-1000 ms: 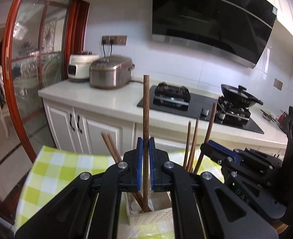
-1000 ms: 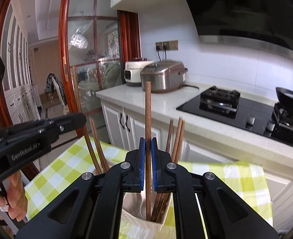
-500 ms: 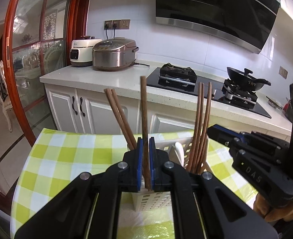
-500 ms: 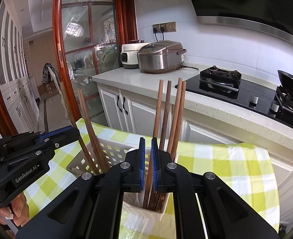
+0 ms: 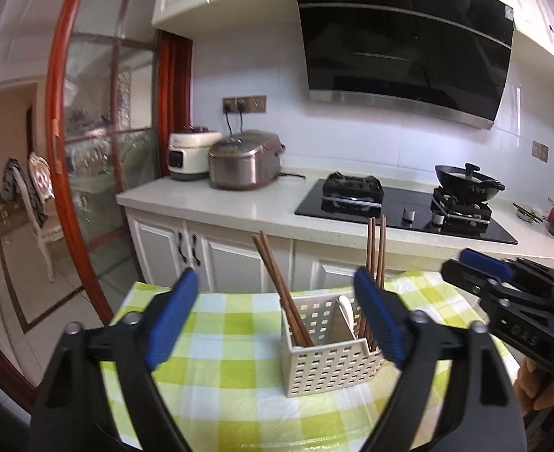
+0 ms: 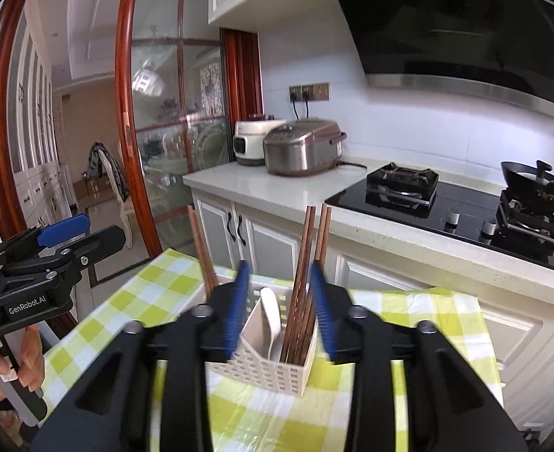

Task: Organize utensils

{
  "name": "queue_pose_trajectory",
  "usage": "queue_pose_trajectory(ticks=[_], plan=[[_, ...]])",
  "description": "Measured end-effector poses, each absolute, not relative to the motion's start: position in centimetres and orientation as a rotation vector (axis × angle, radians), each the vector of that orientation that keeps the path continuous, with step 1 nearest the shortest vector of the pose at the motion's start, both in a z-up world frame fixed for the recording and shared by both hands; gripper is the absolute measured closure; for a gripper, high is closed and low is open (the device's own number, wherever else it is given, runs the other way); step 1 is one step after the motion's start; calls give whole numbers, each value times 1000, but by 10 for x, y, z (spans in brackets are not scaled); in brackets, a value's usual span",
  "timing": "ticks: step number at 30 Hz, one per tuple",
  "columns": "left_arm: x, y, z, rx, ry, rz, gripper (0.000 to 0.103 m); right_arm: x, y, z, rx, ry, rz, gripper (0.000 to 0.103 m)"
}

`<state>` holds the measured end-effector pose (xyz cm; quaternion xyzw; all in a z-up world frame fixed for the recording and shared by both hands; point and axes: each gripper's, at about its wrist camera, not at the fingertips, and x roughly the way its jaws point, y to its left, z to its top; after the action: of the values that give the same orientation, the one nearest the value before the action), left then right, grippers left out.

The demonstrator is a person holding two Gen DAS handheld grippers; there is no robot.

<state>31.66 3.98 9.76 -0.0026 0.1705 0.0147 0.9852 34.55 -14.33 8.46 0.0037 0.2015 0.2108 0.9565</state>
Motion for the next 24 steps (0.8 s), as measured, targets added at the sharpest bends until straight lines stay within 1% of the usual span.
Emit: queue_pose_trajectory(ticks=[2, 3, 5, 7, 11, 17, 24], plan=[[301, 38, 99, 5, 321, 47, 6, 330, -151, 84, 19, 401, 426, 61], [292, 37, 99, 10, 310, 55, 5, 324, -154, 83, 26, 399, 424, 59], [277, 35, 94, 18, 302, 64, 5, 309, -161, 80, 41, 394, 423, 50], [266, 35, 88, 18, 312, 62, 5, 296, -167, 76, 50, 394, 424, 47], [241, 32, 69, 23, 310, 36, 5, 271, -171, 64, 43, 403, 425, 36], [215, 24, 51, 47, 297, 16, 5, 251, -175, 49, 70, 429, 438, 27], [198, 21, 34, 64, 315, 12, 5, 239, -174, 34, 58, 460, 441, 23]])
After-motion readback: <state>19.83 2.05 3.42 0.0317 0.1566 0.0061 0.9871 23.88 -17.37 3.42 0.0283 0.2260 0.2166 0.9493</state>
